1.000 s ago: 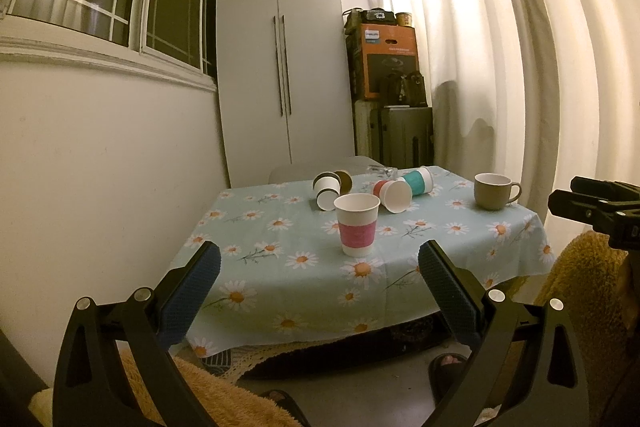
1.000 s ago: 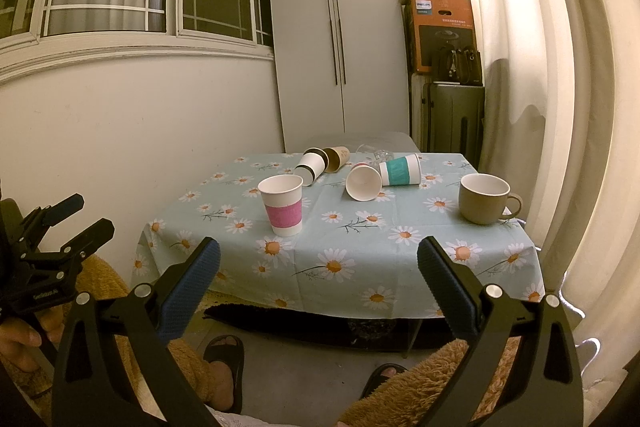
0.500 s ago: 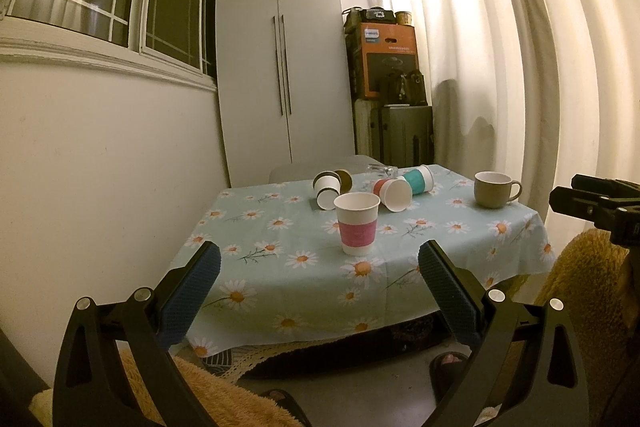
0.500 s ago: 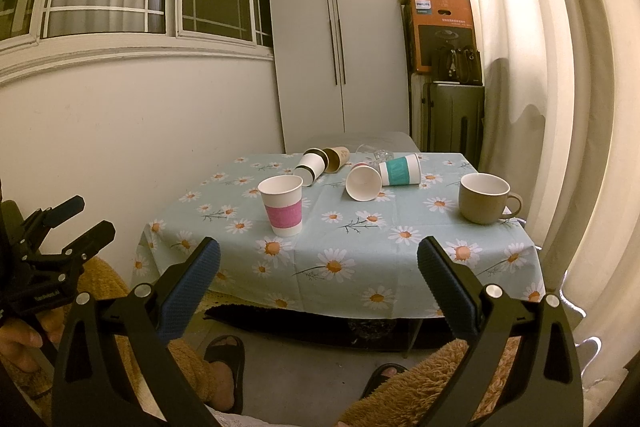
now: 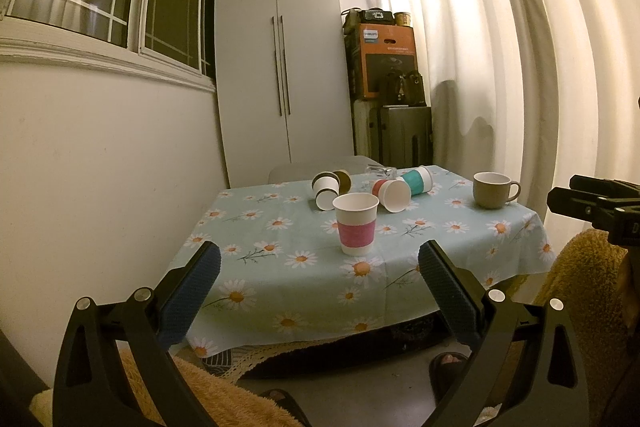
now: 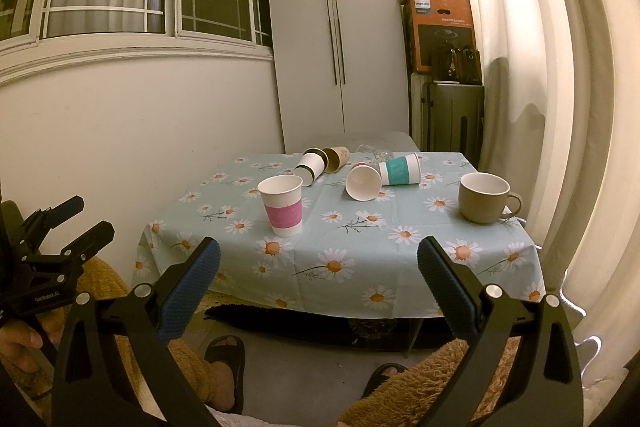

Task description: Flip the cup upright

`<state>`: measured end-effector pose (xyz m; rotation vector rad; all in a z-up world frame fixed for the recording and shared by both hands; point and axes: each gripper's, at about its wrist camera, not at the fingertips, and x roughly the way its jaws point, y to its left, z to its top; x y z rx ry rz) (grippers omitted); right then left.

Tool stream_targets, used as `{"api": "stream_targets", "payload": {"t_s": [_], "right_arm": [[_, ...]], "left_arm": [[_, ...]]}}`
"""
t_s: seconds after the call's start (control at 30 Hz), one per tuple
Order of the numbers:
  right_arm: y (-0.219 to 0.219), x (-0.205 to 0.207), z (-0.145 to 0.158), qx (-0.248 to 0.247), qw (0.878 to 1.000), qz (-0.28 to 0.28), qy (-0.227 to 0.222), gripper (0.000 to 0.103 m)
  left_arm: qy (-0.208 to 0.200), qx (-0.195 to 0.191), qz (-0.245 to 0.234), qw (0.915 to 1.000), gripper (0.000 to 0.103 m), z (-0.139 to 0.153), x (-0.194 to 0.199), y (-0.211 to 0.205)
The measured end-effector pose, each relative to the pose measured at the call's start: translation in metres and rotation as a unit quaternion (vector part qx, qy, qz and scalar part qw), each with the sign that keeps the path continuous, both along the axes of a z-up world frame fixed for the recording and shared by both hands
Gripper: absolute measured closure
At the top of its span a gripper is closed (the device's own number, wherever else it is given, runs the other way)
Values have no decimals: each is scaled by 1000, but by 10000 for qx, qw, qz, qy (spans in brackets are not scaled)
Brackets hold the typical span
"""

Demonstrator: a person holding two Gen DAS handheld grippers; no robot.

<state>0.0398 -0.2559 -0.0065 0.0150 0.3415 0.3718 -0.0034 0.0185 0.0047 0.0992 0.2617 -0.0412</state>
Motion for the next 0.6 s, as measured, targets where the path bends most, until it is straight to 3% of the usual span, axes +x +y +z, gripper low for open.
{"api": "stream_targets", "payload": {"t_s": [0.6], "right_arm": [[0, 1, 0, 1, 10000, -1, -3, 5]], "left_arm": [[-6, 26, -34, 10000, 6, 0, -1, 0]]}}
